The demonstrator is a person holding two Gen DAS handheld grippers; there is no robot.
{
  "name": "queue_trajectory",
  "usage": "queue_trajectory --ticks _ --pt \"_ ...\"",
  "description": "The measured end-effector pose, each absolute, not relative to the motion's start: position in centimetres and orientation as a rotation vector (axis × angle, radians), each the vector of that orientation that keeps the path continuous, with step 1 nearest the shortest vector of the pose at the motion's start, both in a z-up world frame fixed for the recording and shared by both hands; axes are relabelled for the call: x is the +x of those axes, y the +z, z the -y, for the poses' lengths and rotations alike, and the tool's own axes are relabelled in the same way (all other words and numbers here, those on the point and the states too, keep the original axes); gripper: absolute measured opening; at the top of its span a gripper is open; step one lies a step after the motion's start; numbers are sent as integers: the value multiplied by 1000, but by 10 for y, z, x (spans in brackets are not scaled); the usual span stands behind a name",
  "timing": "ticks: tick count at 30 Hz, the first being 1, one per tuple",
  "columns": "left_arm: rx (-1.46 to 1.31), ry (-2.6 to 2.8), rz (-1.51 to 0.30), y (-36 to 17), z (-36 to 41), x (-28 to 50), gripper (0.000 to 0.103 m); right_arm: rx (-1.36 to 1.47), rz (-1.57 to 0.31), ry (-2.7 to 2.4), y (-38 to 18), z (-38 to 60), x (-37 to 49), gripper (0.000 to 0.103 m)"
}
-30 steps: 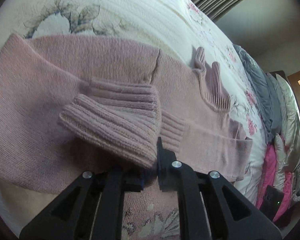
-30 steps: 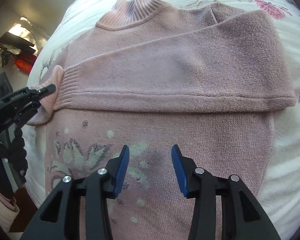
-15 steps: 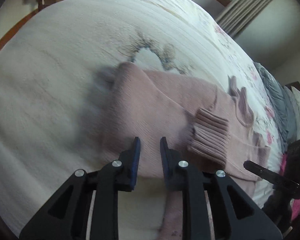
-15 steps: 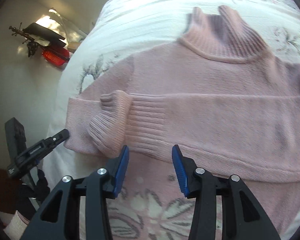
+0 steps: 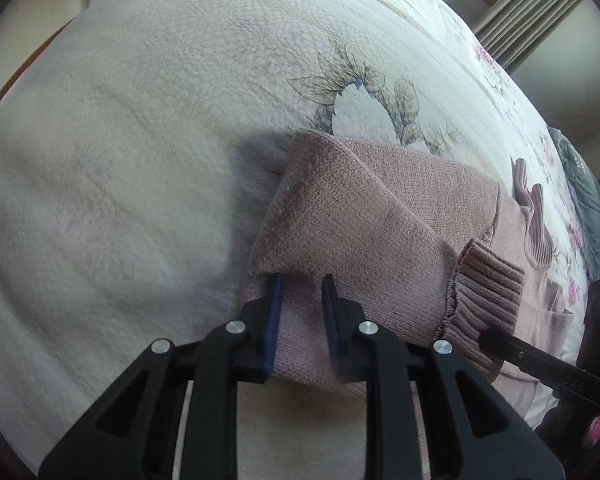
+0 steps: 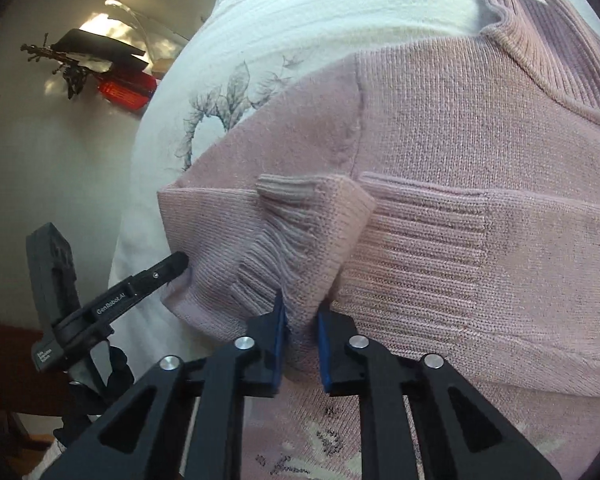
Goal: Fold small clothes
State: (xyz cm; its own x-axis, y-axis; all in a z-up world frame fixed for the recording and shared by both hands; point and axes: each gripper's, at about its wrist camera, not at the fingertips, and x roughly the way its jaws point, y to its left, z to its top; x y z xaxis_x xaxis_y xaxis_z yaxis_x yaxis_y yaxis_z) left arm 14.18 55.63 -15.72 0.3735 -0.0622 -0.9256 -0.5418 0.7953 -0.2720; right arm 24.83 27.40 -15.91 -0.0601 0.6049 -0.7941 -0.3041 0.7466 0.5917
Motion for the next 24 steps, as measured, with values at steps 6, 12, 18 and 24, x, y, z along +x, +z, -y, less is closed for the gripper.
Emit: queue_trajectory --ticks 6,12,18,24 --pt "-623 327 -1080 -127 -554 135 26 291 -1303 798 -109 -237 246 12" --pt "-561 243 -1058 -112 -512 157 27 316 -1223 698 -80 -155 252 12" --pt "-484 170 -1099 -123 -457 189 29 314 -1211 545 -85 -79 256 12" --pt "-402 167 -1195 -155 -423 208 30 343 -1263 421 -121 -37 265 13"
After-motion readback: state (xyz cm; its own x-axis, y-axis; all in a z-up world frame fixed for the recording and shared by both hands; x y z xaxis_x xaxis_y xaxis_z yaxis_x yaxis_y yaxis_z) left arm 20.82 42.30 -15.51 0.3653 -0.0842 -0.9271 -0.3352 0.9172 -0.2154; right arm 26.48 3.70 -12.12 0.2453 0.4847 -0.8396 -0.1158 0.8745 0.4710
